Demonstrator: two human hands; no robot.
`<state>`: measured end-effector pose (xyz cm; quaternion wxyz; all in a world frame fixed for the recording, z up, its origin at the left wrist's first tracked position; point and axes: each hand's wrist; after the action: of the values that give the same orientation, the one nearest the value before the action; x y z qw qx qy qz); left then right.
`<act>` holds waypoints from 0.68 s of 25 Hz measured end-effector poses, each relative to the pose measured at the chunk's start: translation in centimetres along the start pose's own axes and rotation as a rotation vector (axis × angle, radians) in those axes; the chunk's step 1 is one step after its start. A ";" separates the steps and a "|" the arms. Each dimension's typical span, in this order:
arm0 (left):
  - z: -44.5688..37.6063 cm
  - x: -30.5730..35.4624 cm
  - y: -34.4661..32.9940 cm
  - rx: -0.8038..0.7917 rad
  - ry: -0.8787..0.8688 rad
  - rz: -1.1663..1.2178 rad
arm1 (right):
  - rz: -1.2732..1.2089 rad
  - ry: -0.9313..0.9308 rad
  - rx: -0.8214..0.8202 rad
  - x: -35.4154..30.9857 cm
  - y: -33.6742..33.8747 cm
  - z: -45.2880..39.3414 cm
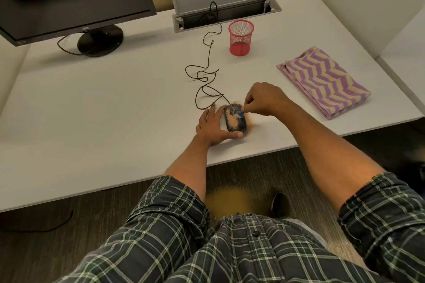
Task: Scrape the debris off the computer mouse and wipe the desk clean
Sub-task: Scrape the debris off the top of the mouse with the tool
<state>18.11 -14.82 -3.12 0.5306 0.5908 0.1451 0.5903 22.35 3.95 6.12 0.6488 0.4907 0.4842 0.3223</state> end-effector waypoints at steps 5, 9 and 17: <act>-0.1 -0.1 0.0 -0.002 -0.001 -0.002 | 0.031 0.010 0.071 -0.1 -0.4 0.0; -0.2 -0.1 0.0 -0.003 -0.005 -0.005 | 0.022 0.037 0.055 -0.5 -0.7 0.0; -0.1 -0.1 -0.1 -0.005 -0.005 0.001 | 0.074 -0.077 0.086 -0.1 -0.2 -0.4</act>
<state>17.98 -14.83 -3.31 0.5321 0.5909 0.1419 0.5895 21.94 3.88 5.91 0.6329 0.5475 0.4539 0.3060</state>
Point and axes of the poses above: each hand's wrist, its own z-axis away from the middle knuckle, its own y-axis out of the back of the hand, x = y × z, and after that the axes turned 13 degrees about x, right-handed
